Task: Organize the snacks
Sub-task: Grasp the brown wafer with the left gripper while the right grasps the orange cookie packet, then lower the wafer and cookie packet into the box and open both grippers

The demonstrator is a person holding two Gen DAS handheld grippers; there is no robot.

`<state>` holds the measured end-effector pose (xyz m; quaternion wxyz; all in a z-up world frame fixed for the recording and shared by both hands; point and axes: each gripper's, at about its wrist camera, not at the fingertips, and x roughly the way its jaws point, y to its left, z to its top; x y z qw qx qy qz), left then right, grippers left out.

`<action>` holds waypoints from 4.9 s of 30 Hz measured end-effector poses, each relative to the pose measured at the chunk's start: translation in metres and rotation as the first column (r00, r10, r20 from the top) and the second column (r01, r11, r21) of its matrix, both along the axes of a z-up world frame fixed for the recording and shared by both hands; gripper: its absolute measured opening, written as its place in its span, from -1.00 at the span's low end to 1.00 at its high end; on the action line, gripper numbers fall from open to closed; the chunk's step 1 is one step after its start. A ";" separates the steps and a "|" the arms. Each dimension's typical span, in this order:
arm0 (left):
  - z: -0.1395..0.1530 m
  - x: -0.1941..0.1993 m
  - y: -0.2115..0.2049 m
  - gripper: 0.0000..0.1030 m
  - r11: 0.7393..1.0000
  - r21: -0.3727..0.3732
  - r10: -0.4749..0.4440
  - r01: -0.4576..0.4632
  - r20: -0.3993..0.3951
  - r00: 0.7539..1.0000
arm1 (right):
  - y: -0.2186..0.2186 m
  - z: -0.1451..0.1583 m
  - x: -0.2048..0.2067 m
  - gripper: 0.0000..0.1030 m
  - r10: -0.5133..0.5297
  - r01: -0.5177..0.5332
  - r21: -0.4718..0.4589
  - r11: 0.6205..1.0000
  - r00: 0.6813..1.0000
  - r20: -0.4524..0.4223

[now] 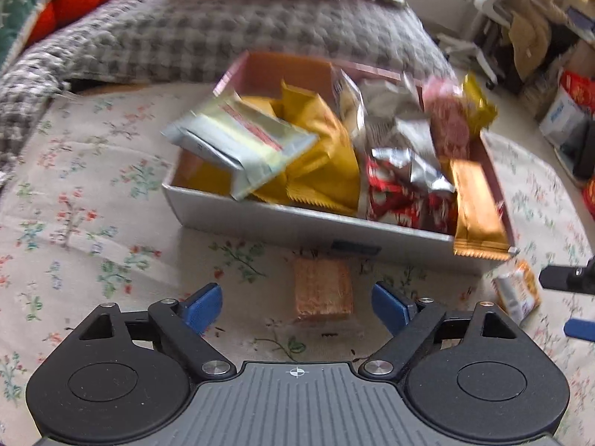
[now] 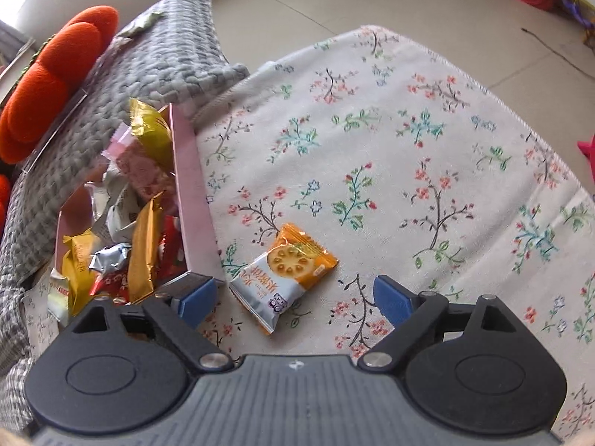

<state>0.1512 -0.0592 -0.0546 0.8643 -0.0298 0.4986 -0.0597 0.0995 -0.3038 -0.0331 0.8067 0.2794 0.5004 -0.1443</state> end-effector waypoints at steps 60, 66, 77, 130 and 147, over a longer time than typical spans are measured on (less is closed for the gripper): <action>0.041 -0.010 -0.010 -0.38 0.994 -0.040 -0.094 0.099 0.119 0.988 | 0.001 0.032 0.011 -0.28 0.019 0.015 -0.255 0.967 0.992 0.128; 0.055 -0.002 0.004 -0.38 0.998 -0.031 -0.052 0.059 0.192 0.980 | 0.001 0.043 0.008 -0.28 0.005 0.046 -0.237 0.970 0.978 0.209; 0.061 0.019 0.034 -0.38 0.990 -0.138 0.027 0.005 0.230 0.973 | 0.011 0.049 0.006 -0.28 0.015 0.052 -0.195 0.980 0.946 0.324; 0.034 0.044 0.024 0.42 0.964 -0.230 -0.076 0.134 0.245 0.967 | 0.086 0.029 0.039 0.07 0.268 -0.192 -0.201 0.961 0.835 0.480; 0.054 0.021 0.025 0.27 0.982 -0.159 -0.062 0.102 0.241 0.969 | 0.077 0.046 0.027 0.09 0.257 -0.223 -0.127 0.967 0.850 0.460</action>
